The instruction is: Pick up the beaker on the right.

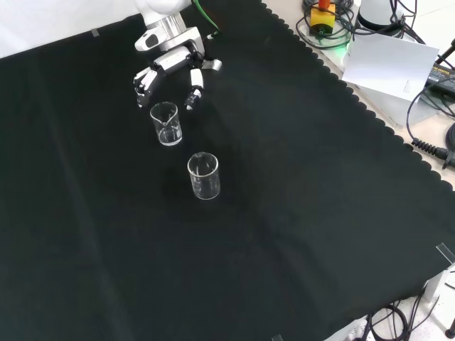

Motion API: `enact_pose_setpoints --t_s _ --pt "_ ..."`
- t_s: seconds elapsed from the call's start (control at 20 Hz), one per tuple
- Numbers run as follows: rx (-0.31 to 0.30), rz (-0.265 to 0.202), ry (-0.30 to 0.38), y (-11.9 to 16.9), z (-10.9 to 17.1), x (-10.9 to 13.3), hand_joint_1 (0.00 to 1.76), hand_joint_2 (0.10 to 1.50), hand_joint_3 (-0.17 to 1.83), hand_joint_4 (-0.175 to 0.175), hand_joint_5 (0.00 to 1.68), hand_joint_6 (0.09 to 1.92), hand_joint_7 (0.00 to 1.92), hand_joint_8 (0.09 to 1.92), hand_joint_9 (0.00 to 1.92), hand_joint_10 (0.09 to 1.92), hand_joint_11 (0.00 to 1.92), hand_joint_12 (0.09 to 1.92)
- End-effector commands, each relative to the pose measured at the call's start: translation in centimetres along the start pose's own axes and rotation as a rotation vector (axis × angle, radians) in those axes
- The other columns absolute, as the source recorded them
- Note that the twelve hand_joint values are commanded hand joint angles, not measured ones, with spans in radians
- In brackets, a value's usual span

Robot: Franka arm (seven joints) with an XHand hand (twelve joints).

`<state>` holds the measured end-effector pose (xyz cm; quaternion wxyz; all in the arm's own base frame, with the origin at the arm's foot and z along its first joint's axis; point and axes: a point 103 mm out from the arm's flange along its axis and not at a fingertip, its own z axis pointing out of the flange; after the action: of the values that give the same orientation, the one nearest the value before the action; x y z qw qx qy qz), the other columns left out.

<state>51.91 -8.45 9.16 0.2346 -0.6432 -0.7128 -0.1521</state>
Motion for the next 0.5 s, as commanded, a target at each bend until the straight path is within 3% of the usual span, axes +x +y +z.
enact_pose_setpoints --t_s 0.05,0.5 --pt "-0.019 -0.012 0.024 -0.09 0.57 -0.01 0.91 0.5 0.7 -0.075 0.51 0.09 0.3 0.76 0.42 0.7 0.0 1.41" --pt "-0.049 -0.026 0.057 -0.1 1.4 -0.19 0.91 0.5 0.71 -0.077 0.51 0.09 0.31 0.76 0.44 0.7 0.0 1.42"
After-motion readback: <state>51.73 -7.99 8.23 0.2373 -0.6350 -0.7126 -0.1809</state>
